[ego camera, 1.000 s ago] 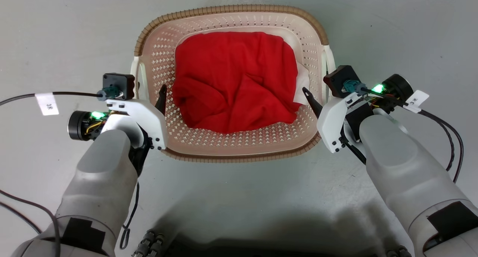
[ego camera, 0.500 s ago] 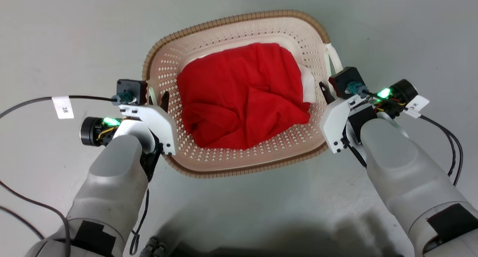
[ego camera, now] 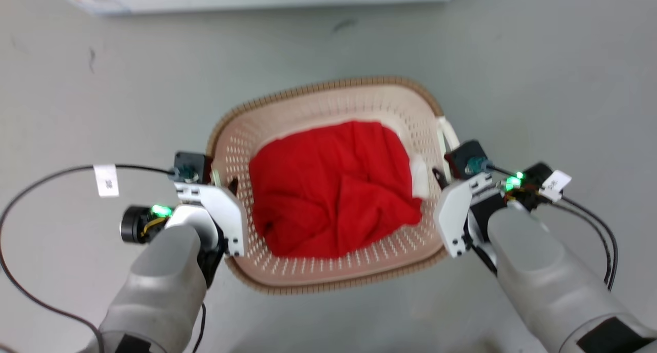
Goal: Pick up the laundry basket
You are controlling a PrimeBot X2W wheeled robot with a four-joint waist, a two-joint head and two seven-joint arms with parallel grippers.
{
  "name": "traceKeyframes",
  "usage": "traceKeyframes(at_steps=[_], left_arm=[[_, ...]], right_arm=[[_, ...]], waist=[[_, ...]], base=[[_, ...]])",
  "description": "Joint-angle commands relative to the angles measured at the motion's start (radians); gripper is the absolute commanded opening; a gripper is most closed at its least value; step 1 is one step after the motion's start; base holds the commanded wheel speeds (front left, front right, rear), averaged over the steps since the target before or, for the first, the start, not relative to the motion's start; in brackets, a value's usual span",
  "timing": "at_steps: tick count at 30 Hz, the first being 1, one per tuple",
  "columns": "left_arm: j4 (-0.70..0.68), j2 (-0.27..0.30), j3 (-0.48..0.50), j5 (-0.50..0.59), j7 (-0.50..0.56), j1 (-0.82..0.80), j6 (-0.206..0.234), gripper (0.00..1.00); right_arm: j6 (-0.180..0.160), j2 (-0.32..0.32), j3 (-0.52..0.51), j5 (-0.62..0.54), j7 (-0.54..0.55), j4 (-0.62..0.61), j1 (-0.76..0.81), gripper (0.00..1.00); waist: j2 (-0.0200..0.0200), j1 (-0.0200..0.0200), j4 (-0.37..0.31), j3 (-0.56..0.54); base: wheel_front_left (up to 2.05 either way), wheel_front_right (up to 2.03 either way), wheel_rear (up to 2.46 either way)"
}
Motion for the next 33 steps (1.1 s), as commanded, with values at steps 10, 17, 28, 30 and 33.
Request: traceKeyframes(at_steps=[10, 17, 28, 30, 33], left_arm=[[-0.037, 0.014, -0.103, -0.083, 0.142, 0.119, -0.004, 0.0], [-0.068, 0.017, -0.172, -0.151, 0.249, 0.169, -0.004, 0.0], [-0.093, 0.029, -0.256, -0.257, 0.365, 0.257, -0.007, 0.0], [-0.097, 0.031, -0.269, -0.273, 0.383, 0.27, -0.007, 0.0], [-0.102, 0.034, -0.286, -0.295, 0.4, 0.275, -0.007, 0.0]], right_arm=[[0.005, 0.004, 0.118, 0.14, 0.119, -0.037, 0.121, 0.0], [0.005, 0.005, 0.192, 0.232, 0.186, -0.034, 0.181, 0.0], [0.005, 0.006, 0.286, 0.359, 0.276, -0.027, 0.263, 0.0], [0.005, 0.006, 0.303, 0.379, 0.292, -0.029, 0.277, 0.0], [0.005, 0.006, 0.326, 0.407, 0.309, -0.026, 0.284, 0.0]], waist=[[0.0, 0.0, -0.061, -0.278], [0.0, 0.0, -0.083, -0.407], [0.0, 0.0, -0.117, -0.589], [0.0, 0.0, -0.122, -0.614], [0.0, 0.0, -0.126, -0.638]], base=[[0.0, 0.0, 0.0], [0.0, 0.0, 0.0], [0.0, 0.0, 0.0], [0.0, 0.0, 0.0], [0.0, 0.0, 0.0]])
